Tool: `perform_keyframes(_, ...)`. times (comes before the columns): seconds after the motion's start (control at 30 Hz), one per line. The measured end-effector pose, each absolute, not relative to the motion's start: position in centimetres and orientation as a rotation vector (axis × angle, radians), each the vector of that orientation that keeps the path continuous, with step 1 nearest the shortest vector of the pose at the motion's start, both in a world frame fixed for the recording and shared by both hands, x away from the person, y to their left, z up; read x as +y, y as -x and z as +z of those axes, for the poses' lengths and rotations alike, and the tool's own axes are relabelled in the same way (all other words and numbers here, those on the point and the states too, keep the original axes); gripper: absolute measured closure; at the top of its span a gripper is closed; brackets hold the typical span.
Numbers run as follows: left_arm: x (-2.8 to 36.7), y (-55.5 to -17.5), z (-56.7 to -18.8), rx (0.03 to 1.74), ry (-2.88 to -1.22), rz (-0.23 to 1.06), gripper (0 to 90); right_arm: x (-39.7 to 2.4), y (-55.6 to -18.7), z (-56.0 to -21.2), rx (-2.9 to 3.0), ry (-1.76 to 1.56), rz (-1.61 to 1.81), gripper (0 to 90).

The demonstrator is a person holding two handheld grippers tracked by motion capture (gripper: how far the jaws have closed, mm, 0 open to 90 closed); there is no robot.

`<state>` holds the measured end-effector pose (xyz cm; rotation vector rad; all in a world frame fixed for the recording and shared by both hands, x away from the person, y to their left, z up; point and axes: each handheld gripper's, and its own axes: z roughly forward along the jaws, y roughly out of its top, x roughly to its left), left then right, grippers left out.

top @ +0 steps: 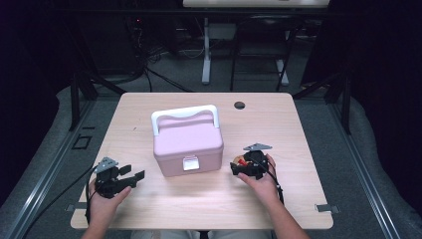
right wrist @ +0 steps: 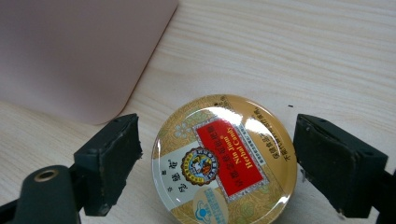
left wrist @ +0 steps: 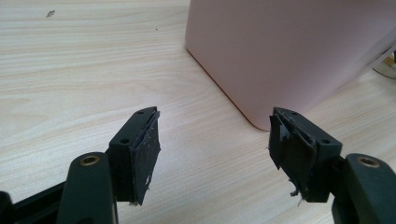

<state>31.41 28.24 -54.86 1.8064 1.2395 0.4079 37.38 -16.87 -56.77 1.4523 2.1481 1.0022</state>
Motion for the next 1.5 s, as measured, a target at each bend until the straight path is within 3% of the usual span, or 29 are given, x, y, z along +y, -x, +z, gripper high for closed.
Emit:
perform_keyframes(0.87, 28.3, -31.4, -54.9, 1.242, -1.800, 0.408, 33.7, -17.3, -37.1, -57.2, 2.156, -1.467, 0.942, 19.6)
perform_keyframes(1.5, 27.6, -31.9, -54.7, 1.232, -1.790, 0.412, 34.3, -21.4, -34.9, -56.7, 2.169, -1.582, 0.917, 20.3)
